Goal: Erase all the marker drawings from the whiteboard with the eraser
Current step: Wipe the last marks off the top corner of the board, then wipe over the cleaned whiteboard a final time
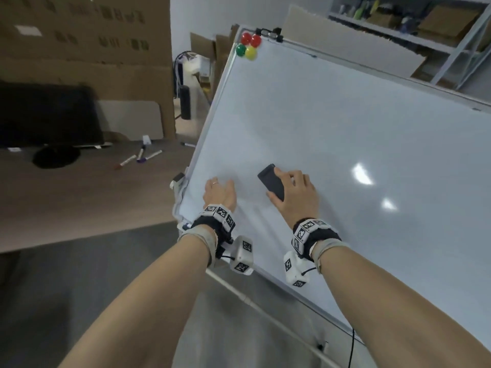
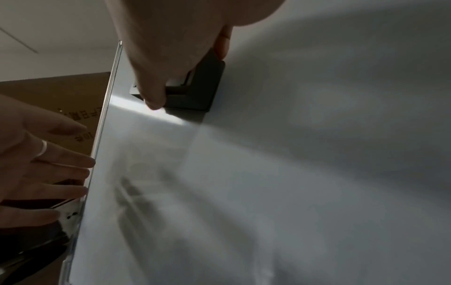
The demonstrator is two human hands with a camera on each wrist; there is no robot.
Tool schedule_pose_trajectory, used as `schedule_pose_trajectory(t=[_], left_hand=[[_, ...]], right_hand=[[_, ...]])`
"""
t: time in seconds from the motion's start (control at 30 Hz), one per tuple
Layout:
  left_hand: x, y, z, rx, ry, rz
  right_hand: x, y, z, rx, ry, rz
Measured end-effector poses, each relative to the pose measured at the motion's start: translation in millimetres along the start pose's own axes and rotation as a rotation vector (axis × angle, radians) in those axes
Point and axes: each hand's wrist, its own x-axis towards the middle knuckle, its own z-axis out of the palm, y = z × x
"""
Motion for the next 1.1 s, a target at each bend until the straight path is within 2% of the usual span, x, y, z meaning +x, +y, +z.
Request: schedule_pose_trajectory(t=[0.3, 0.4, 0.5, 0.6, 0.67, 0.73, 0.87, 0.97, 1.1], left_hand=[[12, -48, -31, 0.174, 0.125, -0.076], [19, -74, -32, 0.215, 0.120, -0.112], [19, -89, -26, 0.208, 0.031, -0.157], [24, -98, -17, 0.201, -0.022, -0.239], [29, -103, -13, 0.254, -0.118, -0.265], [30, -103, -16, 0.369, -0.278, -0.228], [36, -99, -29, 0.528, -0.400, -0.129], [40, -109, -37, 0.627, -0.509, -0.033], [25, -108, -54, 0.713, -0.550, 0.179]], right_hand=[[-17, -36, 60, 0.065, -0.092, -0.096], [-33, -50, 86, 0.101, -0.164, -0.152], [-49, -59, 99, 0.133, -0.238, -0.151], [-52, -61, 102, 0.147, -0.241, -0.148], [-48, -61, 99, 0.132, -0.245, -0.106], [-45, -64, 96, 0.105, -0.248, -0.050], [-53, -72, 87, 0.036, -0.267, 0.017], [-73, -82, 77, 0.021, -0.283, 0.126], [-105, -85, 64, -0.011, -0.478, 0.257]])
